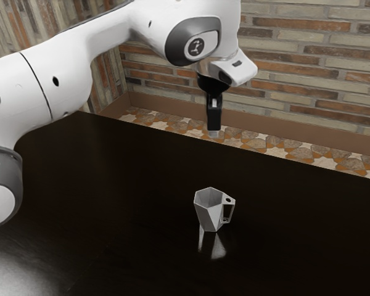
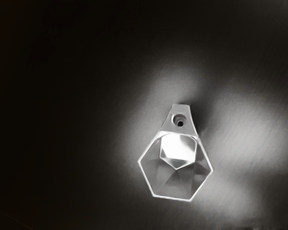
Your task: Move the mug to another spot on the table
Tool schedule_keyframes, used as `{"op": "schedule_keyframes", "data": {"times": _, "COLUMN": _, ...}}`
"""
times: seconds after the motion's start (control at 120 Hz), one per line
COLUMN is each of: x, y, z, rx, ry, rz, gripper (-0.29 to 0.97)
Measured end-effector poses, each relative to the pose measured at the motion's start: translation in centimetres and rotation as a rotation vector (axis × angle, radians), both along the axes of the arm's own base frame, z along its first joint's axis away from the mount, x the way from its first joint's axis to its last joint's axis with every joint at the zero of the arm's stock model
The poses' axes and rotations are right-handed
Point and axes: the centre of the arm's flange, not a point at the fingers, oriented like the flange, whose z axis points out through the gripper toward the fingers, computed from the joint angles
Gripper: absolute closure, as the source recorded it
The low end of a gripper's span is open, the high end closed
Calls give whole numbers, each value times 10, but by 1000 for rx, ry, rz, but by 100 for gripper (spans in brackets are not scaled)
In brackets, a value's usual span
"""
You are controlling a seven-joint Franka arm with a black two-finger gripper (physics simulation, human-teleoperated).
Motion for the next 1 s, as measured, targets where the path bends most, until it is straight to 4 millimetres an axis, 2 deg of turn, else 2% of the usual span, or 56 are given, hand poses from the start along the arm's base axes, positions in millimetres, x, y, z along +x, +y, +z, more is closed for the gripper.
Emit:
{"op": "schedule_keyframes", "data": {"times": 0.175, "x": 7, "y": -7, "z": -25, "rx": 21, "ry": 41, "rz": -85, "gripper": 0}}
{"op": "schedule_keyframes", "data": {"times": 0.333, "x": 15, "y": -11, "z": -61, "rx": -14, "ry": 93, "rz": -138, "gripper": 0}}
{"op": "schedule_keyframes", "data": {"times": 0.775, "x": 24, "y": -21, "z": -178, "rx": -137, "ry": 190, "rz": -208, "gripper": 0}}
{"op": "schedule_keyframes", "data": {"times": 0.925, "x": 28, "y": -22, "z": -208, "rx": -144, "ry": 210, "rz": -218, "gripper": 0}}
{"op": "schedule_keyframes", "data": {"times": 1.0, "x": 28, "y": -22, "z": -216, "rx": -151, "ry": 214, "rz": -223, "gripper": 0}}
